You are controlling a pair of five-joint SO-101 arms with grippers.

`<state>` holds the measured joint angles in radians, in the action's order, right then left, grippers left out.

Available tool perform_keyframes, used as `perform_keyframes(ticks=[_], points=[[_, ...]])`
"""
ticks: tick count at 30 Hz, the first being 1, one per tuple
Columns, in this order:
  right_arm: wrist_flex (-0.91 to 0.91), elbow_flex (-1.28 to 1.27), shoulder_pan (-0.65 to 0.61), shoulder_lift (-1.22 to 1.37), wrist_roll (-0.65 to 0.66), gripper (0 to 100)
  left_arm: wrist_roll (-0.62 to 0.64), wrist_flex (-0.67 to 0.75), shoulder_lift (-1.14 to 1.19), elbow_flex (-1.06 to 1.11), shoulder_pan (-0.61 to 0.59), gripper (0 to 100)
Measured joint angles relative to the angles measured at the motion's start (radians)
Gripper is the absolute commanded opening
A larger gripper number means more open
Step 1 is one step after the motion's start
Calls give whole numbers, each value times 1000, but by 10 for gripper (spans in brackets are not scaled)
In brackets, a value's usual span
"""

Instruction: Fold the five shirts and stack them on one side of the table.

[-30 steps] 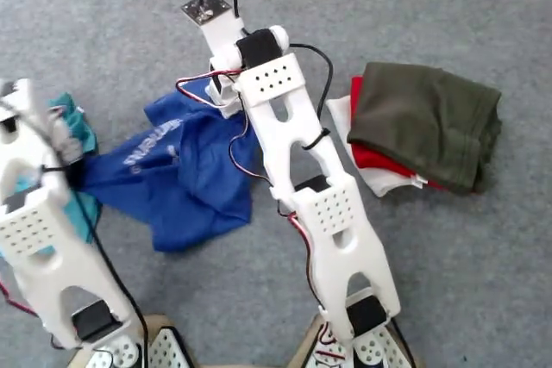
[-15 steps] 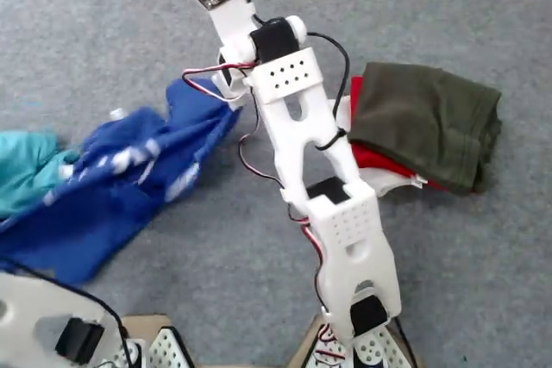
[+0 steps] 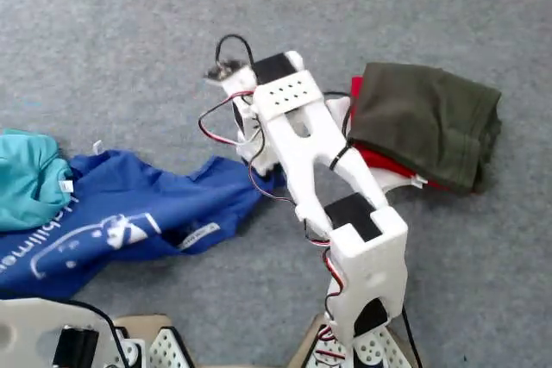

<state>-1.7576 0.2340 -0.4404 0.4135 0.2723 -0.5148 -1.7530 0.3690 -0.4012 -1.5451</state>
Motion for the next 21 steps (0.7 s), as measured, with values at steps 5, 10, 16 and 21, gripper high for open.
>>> perform_keyframes(ticks=[5,10,16,21], points=[[2,-173,0,0,46,15,-169,0,-97,146,-20,27],[2,-307,0,-2,54,15,-325,0,-198,244,-21,27],[2,-359,0,-5,54,213,-402,0,-261,232,-28,27],[2,-359,2,-20,34,240,-396,0,-313,126,-54,27]])
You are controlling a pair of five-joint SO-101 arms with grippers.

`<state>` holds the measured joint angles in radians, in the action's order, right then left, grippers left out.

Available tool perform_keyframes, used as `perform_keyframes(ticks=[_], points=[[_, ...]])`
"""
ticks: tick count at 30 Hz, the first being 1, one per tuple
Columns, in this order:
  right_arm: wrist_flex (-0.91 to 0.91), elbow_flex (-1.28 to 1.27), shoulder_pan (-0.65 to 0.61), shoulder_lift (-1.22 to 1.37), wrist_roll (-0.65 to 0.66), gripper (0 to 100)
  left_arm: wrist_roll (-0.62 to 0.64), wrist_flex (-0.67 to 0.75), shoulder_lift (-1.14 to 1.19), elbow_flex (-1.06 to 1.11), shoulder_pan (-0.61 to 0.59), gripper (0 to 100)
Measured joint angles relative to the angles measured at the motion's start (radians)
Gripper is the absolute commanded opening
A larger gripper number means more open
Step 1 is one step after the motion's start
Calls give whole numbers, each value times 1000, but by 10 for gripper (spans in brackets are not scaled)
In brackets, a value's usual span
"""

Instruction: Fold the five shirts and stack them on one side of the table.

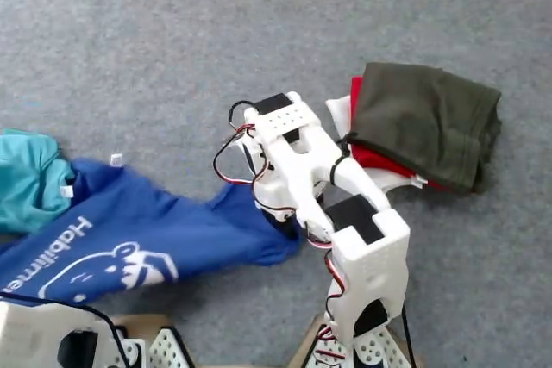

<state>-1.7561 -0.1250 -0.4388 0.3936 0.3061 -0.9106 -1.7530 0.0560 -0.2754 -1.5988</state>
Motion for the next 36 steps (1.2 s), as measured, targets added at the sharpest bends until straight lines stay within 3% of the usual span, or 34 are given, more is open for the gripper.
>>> perform_keyframes(ticks=[9,13,17,22,33,36], points=[[11,107,0,-78,-103,138,15,-2,-123,-54,-25,28],[41,124,-11,-38,-239,135,15,-2,-153,-5,-25,28],[60,124,-114,-5,-359,134,15,-2,-175,32,-23,28],[106,124,-216,11,-379,134,15,0,-176,60,-6,28],[87,124,-80,12,-376,134,15,0,-176,23,-5,31],[87,144,-63,12,-358,134,15,0,-176,14,-5,154]])
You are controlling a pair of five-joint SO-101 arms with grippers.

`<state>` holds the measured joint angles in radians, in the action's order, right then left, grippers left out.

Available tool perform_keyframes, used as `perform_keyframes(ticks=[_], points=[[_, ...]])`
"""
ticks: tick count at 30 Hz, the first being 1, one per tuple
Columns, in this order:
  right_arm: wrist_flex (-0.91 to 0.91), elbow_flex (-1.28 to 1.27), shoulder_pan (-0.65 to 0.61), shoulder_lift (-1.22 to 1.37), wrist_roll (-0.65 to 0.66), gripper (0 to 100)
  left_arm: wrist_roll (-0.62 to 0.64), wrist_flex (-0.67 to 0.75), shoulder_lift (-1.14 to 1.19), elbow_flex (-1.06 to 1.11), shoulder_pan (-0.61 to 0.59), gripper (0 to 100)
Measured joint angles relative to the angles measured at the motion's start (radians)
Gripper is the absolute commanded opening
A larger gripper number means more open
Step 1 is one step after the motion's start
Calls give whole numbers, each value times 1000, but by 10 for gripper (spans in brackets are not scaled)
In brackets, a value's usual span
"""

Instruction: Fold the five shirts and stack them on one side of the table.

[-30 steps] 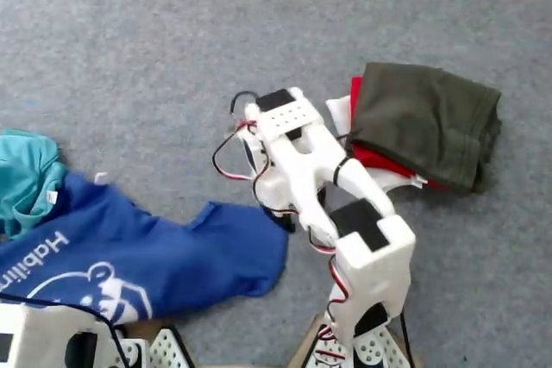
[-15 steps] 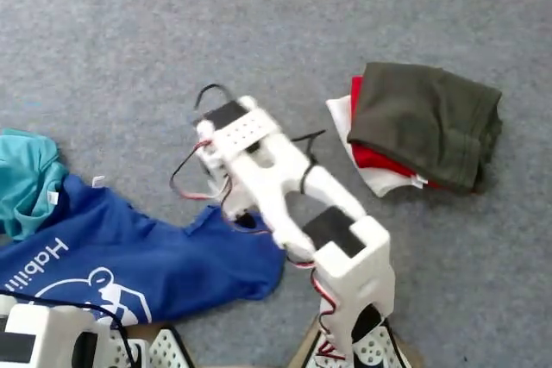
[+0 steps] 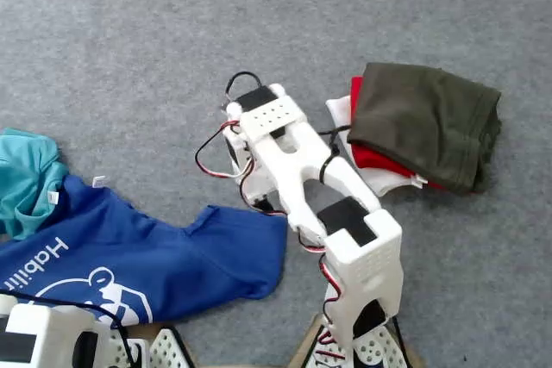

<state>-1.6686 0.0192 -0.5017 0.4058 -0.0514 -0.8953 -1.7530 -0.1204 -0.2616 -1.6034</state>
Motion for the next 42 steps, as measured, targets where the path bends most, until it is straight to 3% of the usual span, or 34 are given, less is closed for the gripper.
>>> perform_keyframes(ticks=[3,10,14,23,29,32,38,42], points=[[0,54,12,0,0,134,0,0,0,-6,-14,315],[55,203,21,11,0,134,112,0,0,-121,-11,303],[227,207,54,63,0,134,325,-3,-2,-176,118,307],[503,207,80,233,-2,134,727,-2,37,-118,583,306],[529,207,97,242,-3,134,928,262,298,51,652,302],[529,207,97,242,-3,134,988,388,446,52,651,261],[531,207,97,242,-3,134,1011,468,686,-91,651,23],[531,207,97,244,-3,134,1011,471,833,-238,638,27]])
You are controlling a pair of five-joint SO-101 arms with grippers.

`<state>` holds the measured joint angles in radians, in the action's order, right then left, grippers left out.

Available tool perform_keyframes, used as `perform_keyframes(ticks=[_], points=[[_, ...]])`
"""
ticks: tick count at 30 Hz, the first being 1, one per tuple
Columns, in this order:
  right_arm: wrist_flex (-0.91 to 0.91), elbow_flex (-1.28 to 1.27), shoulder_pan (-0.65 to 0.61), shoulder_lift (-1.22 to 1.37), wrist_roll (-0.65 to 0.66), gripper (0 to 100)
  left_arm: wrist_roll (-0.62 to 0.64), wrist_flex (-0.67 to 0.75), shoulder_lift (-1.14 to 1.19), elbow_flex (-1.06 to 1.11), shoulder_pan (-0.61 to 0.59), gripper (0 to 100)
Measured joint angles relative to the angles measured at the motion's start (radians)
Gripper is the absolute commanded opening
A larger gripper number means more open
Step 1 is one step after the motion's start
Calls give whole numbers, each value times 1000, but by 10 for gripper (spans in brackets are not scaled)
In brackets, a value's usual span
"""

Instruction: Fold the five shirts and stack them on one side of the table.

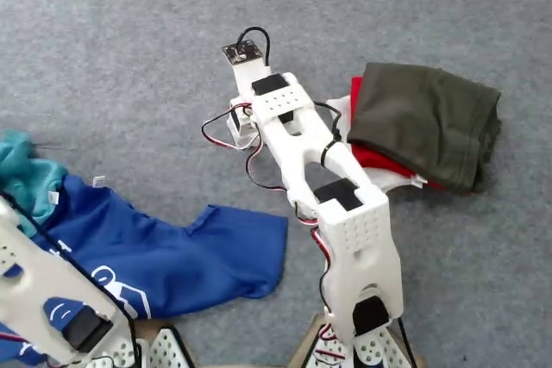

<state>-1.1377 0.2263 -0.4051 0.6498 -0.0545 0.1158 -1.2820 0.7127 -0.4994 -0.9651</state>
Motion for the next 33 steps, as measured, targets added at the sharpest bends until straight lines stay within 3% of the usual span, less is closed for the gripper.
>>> perform_keyframes(ticks=[12,15,19,25,33], points=[[0,0,0,2,0,134,3,-29,190,-763,-147,37],[0,0,0,2,0,134,8,-72,204,-879,-147,121],[2,0,0,2,0,134,84,-186,206,-982,-141,228],[2,0,0,2,0,134,186,-439,204,-1115,-51,245],[6,0,0,2,0,134,255,-476,100,-974,78,245]])
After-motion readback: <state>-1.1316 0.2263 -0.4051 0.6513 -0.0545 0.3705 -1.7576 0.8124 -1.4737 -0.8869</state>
